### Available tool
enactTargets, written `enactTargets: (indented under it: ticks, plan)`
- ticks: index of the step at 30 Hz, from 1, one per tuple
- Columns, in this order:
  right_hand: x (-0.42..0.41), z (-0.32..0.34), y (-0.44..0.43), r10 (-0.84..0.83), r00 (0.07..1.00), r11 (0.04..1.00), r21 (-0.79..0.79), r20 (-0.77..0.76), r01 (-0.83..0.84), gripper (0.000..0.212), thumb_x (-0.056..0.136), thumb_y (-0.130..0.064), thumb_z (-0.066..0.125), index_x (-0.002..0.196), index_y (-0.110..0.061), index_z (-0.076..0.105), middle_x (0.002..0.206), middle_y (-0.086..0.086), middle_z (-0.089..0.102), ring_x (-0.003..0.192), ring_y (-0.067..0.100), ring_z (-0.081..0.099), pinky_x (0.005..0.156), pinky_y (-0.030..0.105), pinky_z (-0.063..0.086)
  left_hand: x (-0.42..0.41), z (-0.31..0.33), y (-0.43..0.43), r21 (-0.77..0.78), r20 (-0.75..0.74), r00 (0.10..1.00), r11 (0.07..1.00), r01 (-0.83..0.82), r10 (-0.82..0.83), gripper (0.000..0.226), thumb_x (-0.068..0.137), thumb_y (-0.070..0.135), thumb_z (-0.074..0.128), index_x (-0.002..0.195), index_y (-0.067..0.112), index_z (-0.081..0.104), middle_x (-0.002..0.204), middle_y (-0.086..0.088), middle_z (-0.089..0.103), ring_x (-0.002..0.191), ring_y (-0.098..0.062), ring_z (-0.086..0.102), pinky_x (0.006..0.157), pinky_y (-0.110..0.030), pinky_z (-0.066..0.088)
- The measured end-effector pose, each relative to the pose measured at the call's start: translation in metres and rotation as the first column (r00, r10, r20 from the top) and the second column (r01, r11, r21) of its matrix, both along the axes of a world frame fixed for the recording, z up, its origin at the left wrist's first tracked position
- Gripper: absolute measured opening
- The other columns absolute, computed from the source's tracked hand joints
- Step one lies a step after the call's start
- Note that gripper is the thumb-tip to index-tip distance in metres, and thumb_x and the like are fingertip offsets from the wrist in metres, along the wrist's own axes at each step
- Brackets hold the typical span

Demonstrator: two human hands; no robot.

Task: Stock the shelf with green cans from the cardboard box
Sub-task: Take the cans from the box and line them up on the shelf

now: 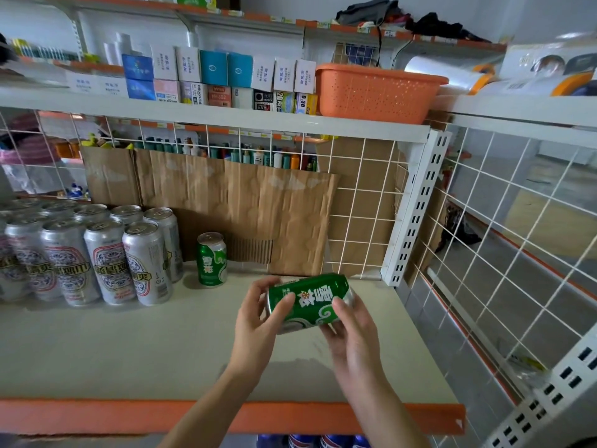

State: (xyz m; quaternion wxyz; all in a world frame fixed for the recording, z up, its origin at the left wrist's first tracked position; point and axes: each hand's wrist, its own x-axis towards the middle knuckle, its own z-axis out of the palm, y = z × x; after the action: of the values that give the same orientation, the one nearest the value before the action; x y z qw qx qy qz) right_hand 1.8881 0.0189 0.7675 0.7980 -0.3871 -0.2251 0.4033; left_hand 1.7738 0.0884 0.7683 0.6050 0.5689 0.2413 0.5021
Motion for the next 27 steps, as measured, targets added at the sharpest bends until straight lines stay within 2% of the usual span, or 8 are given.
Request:
enactTargets:
  ticks: [2,4,7,10,13,17,22,27]
  plan:
    - [0.008,0.007,0.002,-0.024,0.998,1.0,0.002,0.06,0.023,0.099,0.028,-0.045,0.093,0.115,-0.014,0.059,0.098,0.009,0.07,0.087,0.019,0.07,0.065,0.025,0.055,-0.005,-0.004,0.005,0.021,-0.073,0.996,0.998,0.059,-0.058,0.045,0.069,0.038,0.071,0.108,0.019,0.059,0.109,-0.007,0.065,0.105,-0.022,0.063,0.076,-0.033,0.057]
    - [0.017,0.015,0.004,-0.029,0.986,0.999,-0.012,0.164,0.031,0.095,0.028,-0.045,0.092,0.112,-0.017,0.058,0.097,0.007,0.07,0.088,0.018,0.069,0.066,0.025,0.055,-0.009,-0.003,0.008,0.047,-0.115,0.989,0.994,0.095,-0.089,0.056,0.062,0.048,0.068,0.11,0.023,0.059,0.118,0.002,0.062,0.117,-0.014,0.056,0.086,-0.034,0.055]
    - [0.028,0.026,0.008,0.005,0.945,1.0,-0.03,0.328,0.005,0.076,0.043,-0.035,0.081,0.113,-0.013,0.057,0.095,0.003,0.071,0.089,0.018,0.068,0.071,0.024,0.054,-0.011,0.004,0.01,0.085,-0.148,0.98,0.986,0.144,-0.13,0.061,0.06,0.051,0.068,0.113,0.024,0.057,0.124,0.008,0.06,0.119,-0.003,0.052,0.086,-0.024,0.051]
    - [0.031,0.04,0.009,0.046,0.864,0.998,-0.051,0.501,-0.024,0.07,0.049,-0.037,0.076,0.11,-0.007,0.059,0.093,0.004,0.072,0.088,0.02,0.069,0.071,0.025,0.053,-0.01,0.009,0.011,0.103,-0.195,0.957,0.966,0.238,-0.215,0.068,0.059,0.051,0.073,0.119,0.024,0.055,0.125,0.007,0.059,0.12,-0.003,0.052,0.091,-0.028,0.05]
    - [0.03,0.053,0.008,0.093,0.794,0.996,-0.056,0.601,-0.075,0.061,0.05,-0.037,0.074,0.102,-0.008,0.063,0.086,-0.001,0.073,0.08,0.012,0.07,0.065,0.018,0.051,-0.009,0.012,0.008,0.11,-0.207,0.937,0.945,0.308,-0.281,0.077,0.057,0.052,0.079,0.123,0.022,0.052,0.122,0.004,0.061,0.118,-0.007,0.054,0.085,-0.024,0.05]
    - [0.027,0.062,0.011,0.114,0.708,0.993,-0.068,0.697,-0.093,0.051,0.055,-0.038,0.073,0.098,-0.011,0.065,0.087,-0.001,0.073,0.08,0.013,0.07,0.066,0.018,0.052,-0.008,0.013,0.004,0.09,-0.173,0.931,0.936,0.341,-0.322,0.078,0.058,0.045,0.08,0.126,0.024,0.048,0.123,0.001,0.061,0.117,-0.015,0.055,0.085,-0.027,0.05]
    - [0.026,0.063,0.015,0.149,0.645,0.989,-0.123,0.75,-0.086,0.054,0.054,-0.046,0.072,0.099,-0.017,0.066,0.092,0.0,0.073,0.085,0.014,0.069,0.068,0.02,0.052,-0.008,0.014,0.001,0.058,-0.161,0.925,0.933,0.356,-0.343,0.088,0.051,0.055,0.083,0.126,0.026,0.047,0.12,0.001,0.062,0.112,-0.015,0.059,0.084,-0.027,0.051]
    - [0.03,0.058,0.019,0.193,0.638,0.981,-0.163,0.746,-0.106,0.056,0.054,-0.045,0.074,0.101,-0.016,0.068,0.096,0.004,0.073,0.09,0.02,0.069,0.077,0.027,0.054,-0.008,0.009,0.001,0.077,-0.176,0.938,0.946,0.316,-0.299,0.074,0.058,0.036,0.076,0.124,0.023,0.047,0.117,-0.001,0.063,0.107,-0.014,0.061,0.081,-0.025,0.052]
